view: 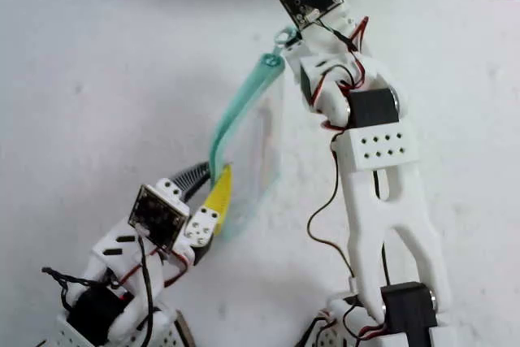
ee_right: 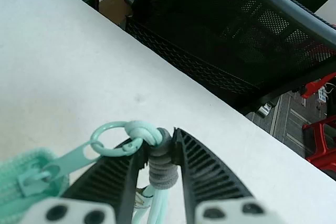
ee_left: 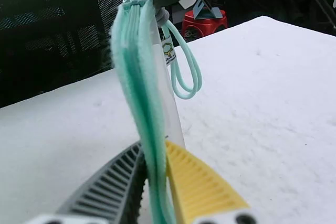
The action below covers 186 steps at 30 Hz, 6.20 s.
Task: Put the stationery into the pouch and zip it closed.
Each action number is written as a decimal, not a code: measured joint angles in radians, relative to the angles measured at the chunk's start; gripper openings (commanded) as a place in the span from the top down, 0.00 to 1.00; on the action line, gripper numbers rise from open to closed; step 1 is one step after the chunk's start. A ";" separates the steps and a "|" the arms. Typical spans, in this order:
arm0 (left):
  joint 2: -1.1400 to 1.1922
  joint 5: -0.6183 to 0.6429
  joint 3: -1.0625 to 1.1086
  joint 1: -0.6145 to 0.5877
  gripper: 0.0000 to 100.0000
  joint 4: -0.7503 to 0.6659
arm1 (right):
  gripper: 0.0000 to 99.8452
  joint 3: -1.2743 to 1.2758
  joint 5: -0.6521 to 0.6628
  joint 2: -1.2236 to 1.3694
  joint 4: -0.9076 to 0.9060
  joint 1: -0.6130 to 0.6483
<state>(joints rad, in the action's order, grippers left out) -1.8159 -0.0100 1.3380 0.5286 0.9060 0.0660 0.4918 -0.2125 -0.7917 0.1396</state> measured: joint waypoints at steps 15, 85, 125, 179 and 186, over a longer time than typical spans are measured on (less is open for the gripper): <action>0.000 0.000 0.000 0.000 0.98 0.000 | 0.98 0.000 0.005 0.000 0.000 0.000; -0.015 0.000 0.000 0.003 0.98 0.034 | 0.76 -0.038 -0.388 -0.514 -0.577 -0.086; -0.015 0.000 0.000 0.003 0.98 0.034 | 0.62 -0.255 -0.908 -0.078 -0.660 0.503; -0.014 0.316 -0.087 -0.726 0.81 0.006 | 0.98 -0.282 -0.724 0.308 -0.364 0.173; -0.014 0.316 -0.080 -0.707 0.81 -0.006 | 0.98 -0.180 -0.660 0.356 -0.344 0.052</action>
<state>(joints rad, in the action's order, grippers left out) -1.8297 0.3061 1.2582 -0.1788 0.8999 -0.1135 -0.1680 0.1435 -1.1354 0.1918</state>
